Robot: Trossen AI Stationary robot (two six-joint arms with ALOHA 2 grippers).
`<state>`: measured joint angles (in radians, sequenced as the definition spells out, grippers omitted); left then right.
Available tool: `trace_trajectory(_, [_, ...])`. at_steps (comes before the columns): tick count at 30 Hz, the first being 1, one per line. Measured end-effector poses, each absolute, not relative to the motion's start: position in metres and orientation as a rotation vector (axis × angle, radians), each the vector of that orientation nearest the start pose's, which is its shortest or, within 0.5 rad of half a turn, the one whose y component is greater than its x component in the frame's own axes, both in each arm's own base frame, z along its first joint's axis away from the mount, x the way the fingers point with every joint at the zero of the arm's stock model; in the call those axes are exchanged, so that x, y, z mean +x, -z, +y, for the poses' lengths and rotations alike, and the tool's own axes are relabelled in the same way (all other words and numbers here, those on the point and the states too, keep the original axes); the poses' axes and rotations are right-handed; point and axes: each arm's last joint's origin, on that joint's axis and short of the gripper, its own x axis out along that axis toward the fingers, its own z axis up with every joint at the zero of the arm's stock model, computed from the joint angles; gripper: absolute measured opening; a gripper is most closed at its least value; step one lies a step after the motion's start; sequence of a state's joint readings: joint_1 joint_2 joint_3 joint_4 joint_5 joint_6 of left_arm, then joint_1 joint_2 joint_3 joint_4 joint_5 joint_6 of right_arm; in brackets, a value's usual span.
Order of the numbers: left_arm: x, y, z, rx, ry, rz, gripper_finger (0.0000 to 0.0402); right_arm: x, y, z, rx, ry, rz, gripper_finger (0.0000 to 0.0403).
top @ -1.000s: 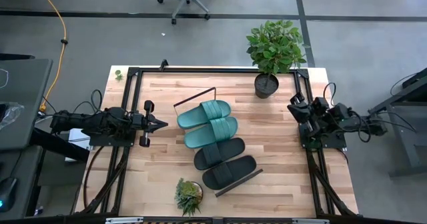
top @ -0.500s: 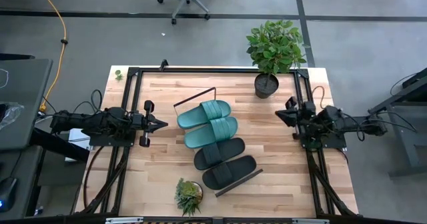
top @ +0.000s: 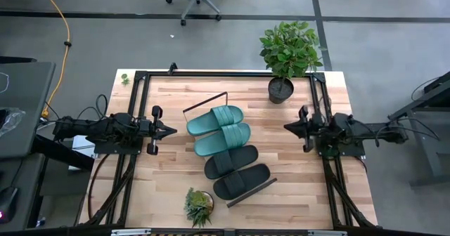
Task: Pick and place slides into the shelf
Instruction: Return to Home Position
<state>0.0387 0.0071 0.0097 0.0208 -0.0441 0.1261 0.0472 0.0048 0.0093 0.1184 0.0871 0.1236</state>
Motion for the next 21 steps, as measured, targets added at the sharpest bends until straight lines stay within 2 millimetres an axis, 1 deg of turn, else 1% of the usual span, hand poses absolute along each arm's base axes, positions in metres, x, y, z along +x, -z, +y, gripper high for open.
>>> trace_trajectory(5, [0.0974, -0.1683, 0.0050, 0.126, -0.084, -0.018, 0.0001, 0.0973, -0.1701, 0.0011, 0.120, -0.001, -0.045, 0.0000])
trace_trajectory(8, [0.0974, -0.1683, 0.0050, 0.126, -0.084, -0.018, 0.0001, 0.0974, -0.1697, -0.0002, 0.104, -0.025, -0.039, 0.0000])
trace_trajectory(21, [0.0974, -0.1683, 0.0051, 0.126, -0.084, -0.018, 0.0001, 0.0972, -0.1686, -0.0058, 0.102, -0.003, -0.029, 0.0000])
